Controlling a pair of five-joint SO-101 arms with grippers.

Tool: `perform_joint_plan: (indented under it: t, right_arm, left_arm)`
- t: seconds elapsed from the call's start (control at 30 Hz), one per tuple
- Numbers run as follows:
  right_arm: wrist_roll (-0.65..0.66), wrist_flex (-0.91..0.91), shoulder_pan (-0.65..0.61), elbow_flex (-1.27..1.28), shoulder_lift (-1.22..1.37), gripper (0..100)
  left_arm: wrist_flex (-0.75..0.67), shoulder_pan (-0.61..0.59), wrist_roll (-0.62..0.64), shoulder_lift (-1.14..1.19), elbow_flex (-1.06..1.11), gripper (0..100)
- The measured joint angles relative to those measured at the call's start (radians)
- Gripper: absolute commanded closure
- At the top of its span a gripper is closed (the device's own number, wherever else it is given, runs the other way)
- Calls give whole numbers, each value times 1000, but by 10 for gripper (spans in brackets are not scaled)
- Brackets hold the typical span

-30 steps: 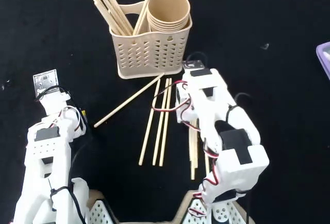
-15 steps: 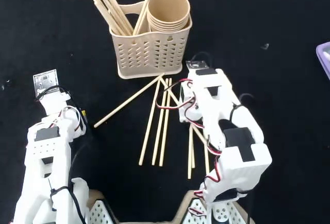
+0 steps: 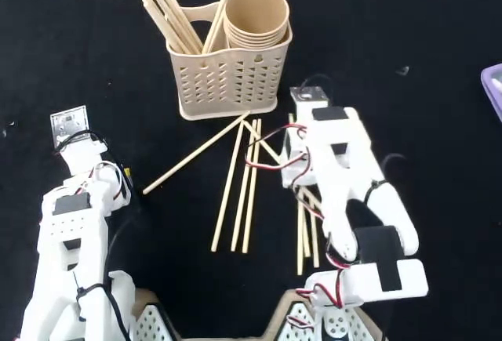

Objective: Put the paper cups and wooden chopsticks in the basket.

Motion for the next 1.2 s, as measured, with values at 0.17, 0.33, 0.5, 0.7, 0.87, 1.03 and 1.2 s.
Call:
perform_joint_plan:
  t: [0.17,0.33,0.5,0.7,0.87,1.03,1.2]
  right_arm:
    - [46,2,21,2,0,817]
    - [63,5,23,2,0,778]
    - [63,3,23,2,0,775]
    - [77,-64,21,6,2,775]
    - [98,-129,15,6,114,779]
    - [130,-152,8,-15,181,873]
    - [132,-152,17,-31,189,981]
  left_arm:
    - [0,0,0,0,0,830]
    - [0,0,0,0,0,830]
    - [0,0,0,0,0,830]
    - [0,0,0,0,0,830]
    - [0,0,0,0,0,830]
    - [0,0,0,0,0,830]
    - [0,0,0,0,0,830]
